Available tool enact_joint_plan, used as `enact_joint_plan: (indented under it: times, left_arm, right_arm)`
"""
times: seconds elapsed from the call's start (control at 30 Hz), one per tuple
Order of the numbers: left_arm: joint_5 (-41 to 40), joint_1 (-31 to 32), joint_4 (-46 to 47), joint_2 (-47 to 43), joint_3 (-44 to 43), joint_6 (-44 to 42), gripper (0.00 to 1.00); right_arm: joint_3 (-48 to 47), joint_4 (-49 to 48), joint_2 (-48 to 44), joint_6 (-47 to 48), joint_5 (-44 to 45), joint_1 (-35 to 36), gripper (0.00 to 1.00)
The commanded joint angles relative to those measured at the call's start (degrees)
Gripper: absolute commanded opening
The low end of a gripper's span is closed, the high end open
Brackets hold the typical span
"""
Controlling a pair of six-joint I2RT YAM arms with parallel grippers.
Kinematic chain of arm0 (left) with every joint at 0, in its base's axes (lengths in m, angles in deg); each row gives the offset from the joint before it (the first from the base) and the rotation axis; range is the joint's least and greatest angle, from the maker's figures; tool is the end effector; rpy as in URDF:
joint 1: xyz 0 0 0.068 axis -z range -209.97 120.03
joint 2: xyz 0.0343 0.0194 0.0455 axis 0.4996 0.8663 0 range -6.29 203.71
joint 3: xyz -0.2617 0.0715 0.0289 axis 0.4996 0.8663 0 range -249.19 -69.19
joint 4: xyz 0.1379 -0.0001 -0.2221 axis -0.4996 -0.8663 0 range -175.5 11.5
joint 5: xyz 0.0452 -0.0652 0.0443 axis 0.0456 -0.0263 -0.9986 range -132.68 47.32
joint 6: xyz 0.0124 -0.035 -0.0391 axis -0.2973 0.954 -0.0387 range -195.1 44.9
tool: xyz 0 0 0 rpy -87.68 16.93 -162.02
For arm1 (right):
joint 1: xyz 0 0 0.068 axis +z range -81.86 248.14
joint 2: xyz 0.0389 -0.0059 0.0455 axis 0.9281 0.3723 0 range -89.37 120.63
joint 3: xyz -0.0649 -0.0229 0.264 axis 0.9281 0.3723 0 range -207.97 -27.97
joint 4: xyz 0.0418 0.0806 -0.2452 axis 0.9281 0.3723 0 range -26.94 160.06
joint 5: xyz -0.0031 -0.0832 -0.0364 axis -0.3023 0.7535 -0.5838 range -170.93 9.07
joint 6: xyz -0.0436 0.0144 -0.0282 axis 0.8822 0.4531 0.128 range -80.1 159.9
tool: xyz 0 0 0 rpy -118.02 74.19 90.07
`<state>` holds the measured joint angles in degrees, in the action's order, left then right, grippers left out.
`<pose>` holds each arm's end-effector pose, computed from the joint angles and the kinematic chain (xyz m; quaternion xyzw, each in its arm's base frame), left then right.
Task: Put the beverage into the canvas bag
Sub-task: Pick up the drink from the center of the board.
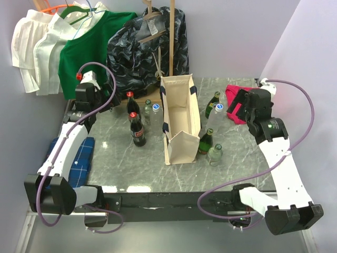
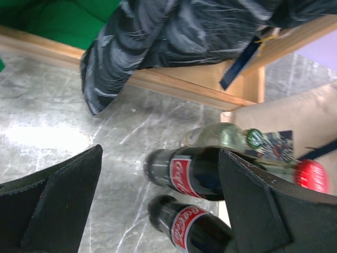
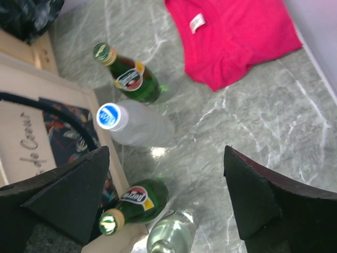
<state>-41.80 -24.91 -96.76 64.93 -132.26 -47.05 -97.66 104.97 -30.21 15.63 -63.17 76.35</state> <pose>0.2829 -0.0256 0.3393 -0.1654 0.8337 -0.1564 0.5031 0.2060 0.0189 0.3878 0.1952 0.8425 0.0060 0.5020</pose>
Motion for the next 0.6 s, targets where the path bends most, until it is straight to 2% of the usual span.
enact_joint_plan:
  times: [0.0,0.23,0.57]
  left_arm:
    - [4.21,0.13,-1.16,-1.61,-3.29,-1.42,0.96]
    - [9.48,0.30,-2.04,-0.65,-4.43,-2.47,0.96]
    - [9.57,1.27,-4.68,0.76,-8.56,-4.67,0.96]
  right_arm:
    - [-4.22,2.03,2.01,2.03,-3.95,1.20,0.93]
    - [-6.42,2.21,7.46,3.79,-6.95,1.99,0.89]
    - [-11.34,2.47,15.02,3.44,-8.71,1.99,0.82]
